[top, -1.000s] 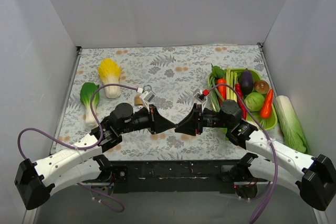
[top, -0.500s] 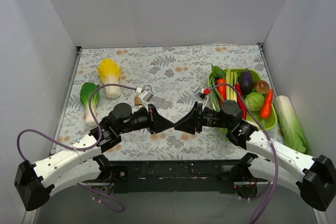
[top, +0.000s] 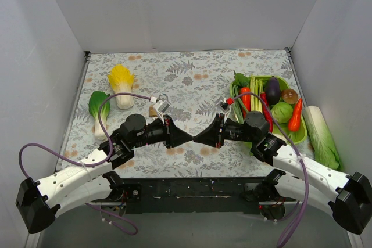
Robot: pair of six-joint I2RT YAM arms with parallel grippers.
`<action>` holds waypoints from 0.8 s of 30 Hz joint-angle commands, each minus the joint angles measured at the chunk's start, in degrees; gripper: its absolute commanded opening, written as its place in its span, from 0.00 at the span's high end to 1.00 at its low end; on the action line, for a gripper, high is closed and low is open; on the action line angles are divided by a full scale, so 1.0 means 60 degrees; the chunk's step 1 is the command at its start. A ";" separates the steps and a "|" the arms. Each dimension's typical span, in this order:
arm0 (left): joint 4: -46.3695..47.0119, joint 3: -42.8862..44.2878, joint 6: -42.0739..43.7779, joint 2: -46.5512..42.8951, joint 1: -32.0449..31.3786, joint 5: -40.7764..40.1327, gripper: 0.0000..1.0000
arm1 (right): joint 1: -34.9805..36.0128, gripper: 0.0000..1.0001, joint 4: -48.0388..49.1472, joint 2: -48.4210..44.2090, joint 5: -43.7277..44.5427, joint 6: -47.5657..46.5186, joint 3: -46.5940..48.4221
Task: Unlock with the key
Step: Adjust the key.
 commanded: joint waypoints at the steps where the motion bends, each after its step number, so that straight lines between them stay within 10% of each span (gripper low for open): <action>1: -0.0039 0.0027 0.0163 -0.0085 0.0002 0.0569 1.00 | 0.0023 0.91 0.0397 -0.0216 0.0440 -0.0103 -0.0039; 10: -0.0361 0.0159 0.0266 -0.0172 0.0002 0.0264 1.00 | 0.0023 0.99 0.0645 -0.0333 0.0265 -0.0191 -0.0332; 13: -0.0303 0.0130 0.0164 -0.0230 0.0002 -0.0438 0.67 | 0.0023 0.99 0.0689 -0.0421 0.0498 0.0013 -0.0580; 14: -0.0274 0.0130 0.0018 -0.0303 0.0002 -0.0716 0.35 | 0.0009 0.99 0.0690 -0.0494 0.0615 0.0116 -0.0683; 18: -0.0171 -0.0089 -0.0523 -0.0699 0.0002 -0.2646 0.02 | 0.0023 0.99 0.1042 -0.1020 0.1871 0.0570 -0.1518; 24: -0.1472 -0.0310 -0.2192 0.0250 0.0002 -0.4452 0.05 | 0.0023 0.99 -0.0729 -0.1504 0.4273 0.0673 -0.1753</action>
